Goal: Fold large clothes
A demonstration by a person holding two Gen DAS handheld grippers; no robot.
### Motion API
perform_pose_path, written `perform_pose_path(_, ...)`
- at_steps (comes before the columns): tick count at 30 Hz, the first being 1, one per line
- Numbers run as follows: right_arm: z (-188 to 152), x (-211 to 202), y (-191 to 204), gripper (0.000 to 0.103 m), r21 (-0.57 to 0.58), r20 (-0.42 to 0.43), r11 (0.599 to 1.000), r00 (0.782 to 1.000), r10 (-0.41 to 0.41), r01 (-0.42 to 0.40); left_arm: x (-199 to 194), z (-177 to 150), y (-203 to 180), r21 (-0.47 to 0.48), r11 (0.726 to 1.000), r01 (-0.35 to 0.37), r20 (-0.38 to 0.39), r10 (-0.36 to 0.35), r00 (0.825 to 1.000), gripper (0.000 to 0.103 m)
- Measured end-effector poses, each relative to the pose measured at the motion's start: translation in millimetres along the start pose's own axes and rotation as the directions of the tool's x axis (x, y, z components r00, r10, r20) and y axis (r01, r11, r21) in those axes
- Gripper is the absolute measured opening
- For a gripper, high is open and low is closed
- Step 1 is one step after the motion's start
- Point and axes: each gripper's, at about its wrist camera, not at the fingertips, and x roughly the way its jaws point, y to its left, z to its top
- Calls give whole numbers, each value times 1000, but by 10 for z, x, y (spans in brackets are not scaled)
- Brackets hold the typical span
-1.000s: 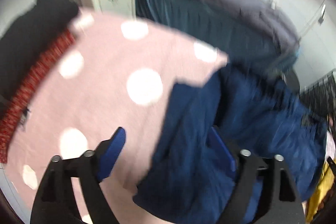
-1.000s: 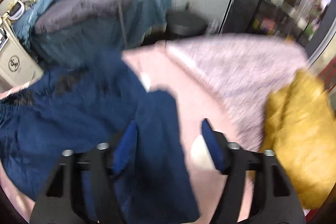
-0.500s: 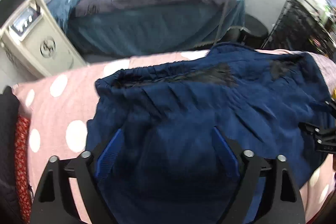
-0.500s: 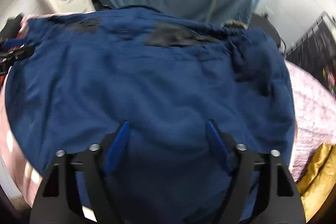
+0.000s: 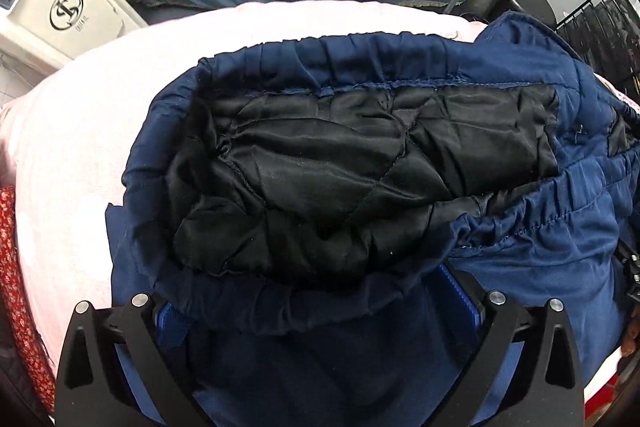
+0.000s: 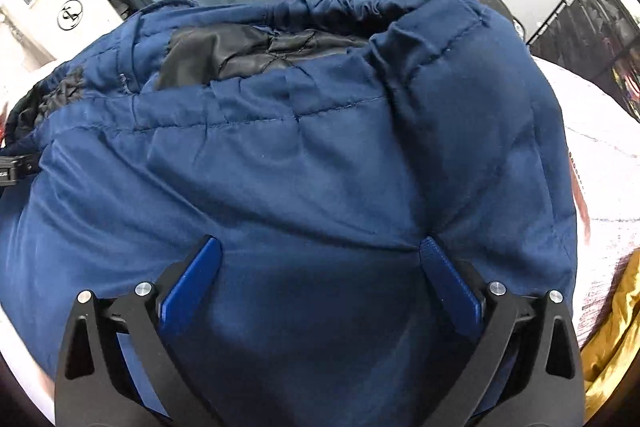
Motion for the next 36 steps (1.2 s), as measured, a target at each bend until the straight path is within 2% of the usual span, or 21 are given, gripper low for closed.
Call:
perform_pose_path(5,25,46,-27,98,24,19,999,999,-26,25,74,57,40,12,1000,22,-12,-22,1000,99)
perform_pose_path(13,-60,-131,-1,97,80,18,996,999,-27,25,-52,-114,59,53,999,5,44,-7,999,98)
perform_pose_path(16,-162,-444,-24,97,113,89,993,995,-47,37,-294,-228,82,35,999,-9,119,5,993,97)
perform_pose_path(17,-203,-542,-14,97,105,119,994,992,-42,30,-425,-305,107,15,1000,-5,169,2,986,97)
perform_pose_path(20,-368,-827,-27,97,75,177,997,984,-32,18,-748,-575,226,-57,997,50,280,-32,959,97)
perform_pose_path(22,-460,-918,-79,97,79,178,997,983,-42,28,-859,-769,324,-100,992,82,304,-48,951,97)
perform_pose_path(29,-733,-1037,-410,97,99,155,994,986,-60,44,-872,-1422,706,-210,975,77,272,-18,962,97)
perform_pose_path(32,-762,-1025,-525,97,111,145,993,988,-52,36,-841,-1578,829,-243,967,80,249,-17,968,97)
perform_pose_path(36,-760,-981,-671,97,123,120,992,993,8,-22,-840,-1642,954,-265,959,96,238,-32,971,97)
